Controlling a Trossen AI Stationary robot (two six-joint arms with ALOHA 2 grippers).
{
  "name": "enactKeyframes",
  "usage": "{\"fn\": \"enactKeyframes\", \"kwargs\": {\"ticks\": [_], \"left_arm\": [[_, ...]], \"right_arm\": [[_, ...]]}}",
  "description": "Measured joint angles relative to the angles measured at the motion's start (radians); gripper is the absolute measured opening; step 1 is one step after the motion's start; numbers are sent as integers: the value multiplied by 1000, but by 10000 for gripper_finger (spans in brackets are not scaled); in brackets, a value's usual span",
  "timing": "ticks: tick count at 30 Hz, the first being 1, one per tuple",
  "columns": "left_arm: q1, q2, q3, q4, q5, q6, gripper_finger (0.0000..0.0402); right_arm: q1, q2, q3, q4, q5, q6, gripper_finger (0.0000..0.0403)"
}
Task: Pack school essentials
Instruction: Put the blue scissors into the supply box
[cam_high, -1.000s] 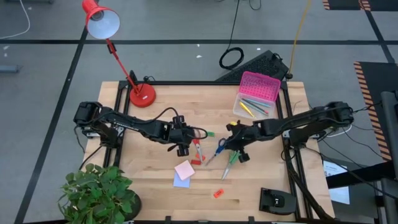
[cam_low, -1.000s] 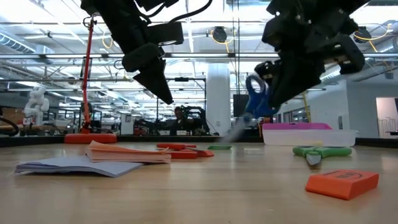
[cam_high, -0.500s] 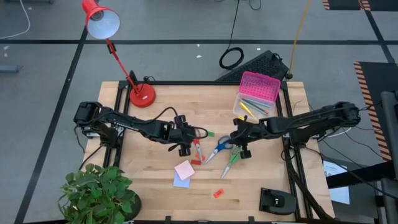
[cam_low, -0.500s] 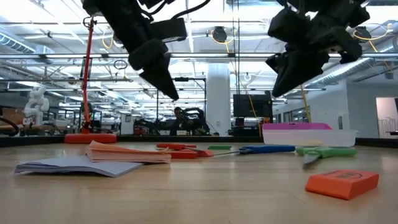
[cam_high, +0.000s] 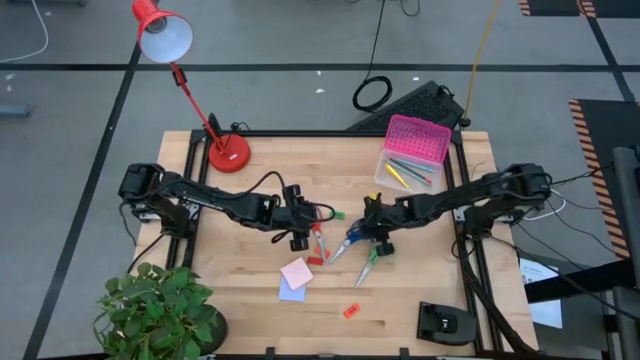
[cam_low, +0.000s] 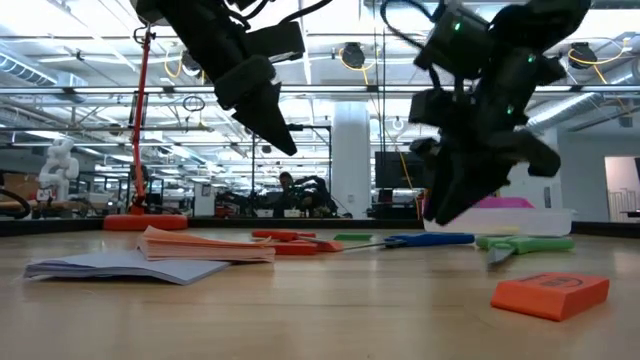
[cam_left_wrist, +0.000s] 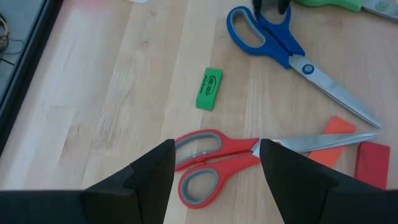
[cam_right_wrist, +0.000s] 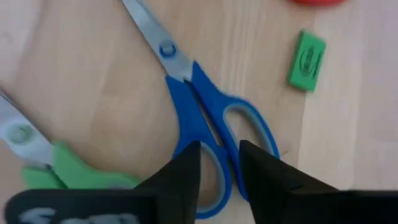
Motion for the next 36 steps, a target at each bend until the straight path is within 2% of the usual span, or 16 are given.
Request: {"fn": "enactKeyframes", "kwargs": {"ticks": [5, 8, 16, 24, 32, 36], "left_arm": [[0, 0, 0, -1, 0, 8, 239], [0, 0, 0, 0, 1, 6, 239], [0, 0, 0, 9, 1, -5, 239], [0, 0, 0, 32, 19, -5, 239], [0, 0, 0, 31, 19, -4, 239], [0, 0, 0, 31, 19, 0, 239]], "right_arm": [[-37, 8, 0, 4, -5, -39, 144], [-70, 0, 0, -32, -66, -82, 149], [-116, 13, 0, -32, -158, -126, 143], [-114, 33, 0, -26, -153, -134, 142], [-125, 108, 5, -18, -171, -136, 141], [-129, 100, 3, -26, -172, -135, 119]]}}
